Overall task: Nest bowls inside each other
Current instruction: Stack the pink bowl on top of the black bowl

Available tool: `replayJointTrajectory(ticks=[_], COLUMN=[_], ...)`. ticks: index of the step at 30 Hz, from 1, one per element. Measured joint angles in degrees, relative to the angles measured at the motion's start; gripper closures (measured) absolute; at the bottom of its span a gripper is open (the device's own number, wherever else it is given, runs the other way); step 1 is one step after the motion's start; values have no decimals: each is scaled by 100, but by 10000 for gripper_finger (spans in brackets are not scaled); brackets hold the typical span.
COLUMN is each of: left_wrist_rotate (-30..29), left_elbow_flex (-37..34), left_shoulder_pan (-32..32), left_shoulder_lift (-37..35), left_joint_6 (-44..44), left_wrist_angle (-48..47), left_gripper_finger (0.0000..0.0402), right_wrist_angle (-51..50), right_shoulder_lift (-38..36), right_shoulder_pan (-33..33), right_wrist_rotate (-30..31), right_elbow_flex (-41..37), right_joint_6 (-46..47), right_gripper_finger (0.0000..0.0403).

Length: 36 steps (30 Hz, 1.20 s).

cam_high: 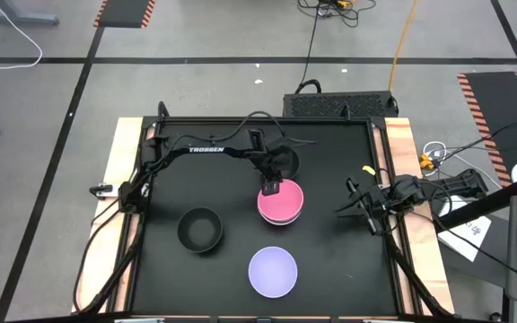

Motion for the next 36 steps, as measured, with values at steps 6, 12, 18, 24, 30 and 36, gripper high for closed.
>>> replayJointTrajectory(ticks=[6,12,18,24,30,36], left_wrist_rotate=[-505,-1029,-1032,-1090,-1453,-1883], left_elbow_flex=[-4,0,17,20,23,13], left_shoulder_pan=[-126,-323,-387,-403,-508,-650], left_shoulder_lift=[-157,-235,-236,-236,-260,-322], left_joint_6=[15,20,22,-13,-43,-50], left_wrist_angle=[-382,-750,-911,-1063,-1119,-1197], left_gripper_finger=[397,397,397,397,397,397], right_wrist_angle=[-1,-4,-4,-6,-6,-6], right_shoulder_lift=[3,14,16,16,16,16], right_shoulder_pan=[0,0,0,0,0,0], right_wrist_rotate=[0,4,7,7,7,7], right_elbow_flex=[0,0,0,0,0,0], right_joint_6=[0,0,0,0,0,0], right_gripper_finger=[335,335,335,335,335,335])
